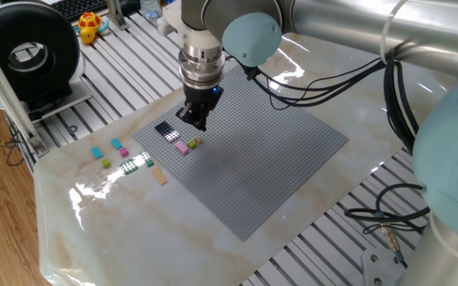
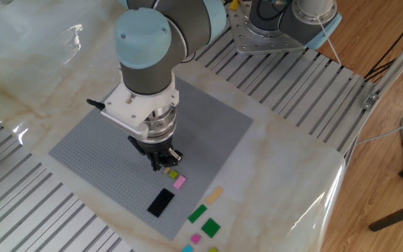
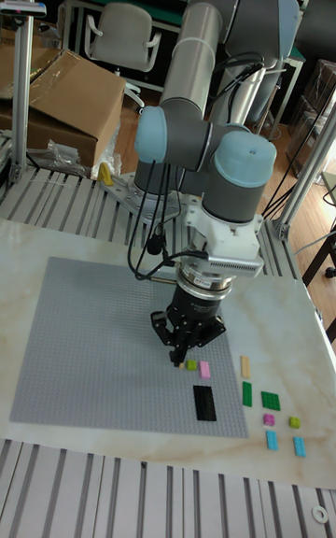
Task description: Stack small Lego blocks randomly, one at a time
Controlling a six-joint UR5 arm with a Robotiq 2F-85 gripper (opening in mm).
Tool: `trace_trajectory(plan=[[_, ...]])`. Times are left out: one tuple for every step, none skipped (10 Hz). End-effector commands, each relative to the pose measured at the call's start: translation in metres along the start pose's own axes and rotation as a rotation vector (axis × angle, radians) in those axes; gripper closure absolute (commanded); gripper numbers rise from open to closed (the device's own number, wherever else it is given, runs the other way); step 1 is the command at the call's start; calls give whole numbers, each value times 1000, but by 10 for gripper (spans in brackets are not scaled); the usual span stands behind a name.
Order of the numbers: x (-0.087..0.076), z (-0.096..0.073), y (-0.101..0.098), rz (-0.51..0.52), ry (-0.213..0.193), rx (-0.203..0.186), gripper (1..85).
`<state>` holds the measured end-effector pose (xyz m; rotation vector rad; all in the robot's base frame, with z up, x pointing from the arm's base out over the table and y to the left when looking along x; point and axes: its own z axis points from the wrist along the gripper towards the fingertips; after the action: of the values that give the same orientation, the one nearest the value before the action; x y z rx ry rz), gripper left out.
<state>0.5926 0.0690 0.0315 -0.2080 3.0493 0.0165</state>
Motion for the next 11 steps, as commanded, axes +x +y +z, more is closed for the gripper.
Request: trace_trajectory(plan=[[3, 5, -3, 6, -2, -10, 843], [4, 6, -5, 7, -2, -10, 843], [4, 6, -2, 13, -5, -22, 843], [4, 6, -2, 16, -5, -22, 843], [4, 7, -2, 18, -6, -23, 843], [3, 8, -2, 20, -10, -26, 843], [2, 10, -1, 20, -15, -33, 843], [2, 11, -2, 19, -17, -33, 843], [2, 13, -2, 17, -18, -33, 843], [2, 14, -3, 16, -22, -34, 843], [3, 14, -4, 16, -25, -35, 843]])
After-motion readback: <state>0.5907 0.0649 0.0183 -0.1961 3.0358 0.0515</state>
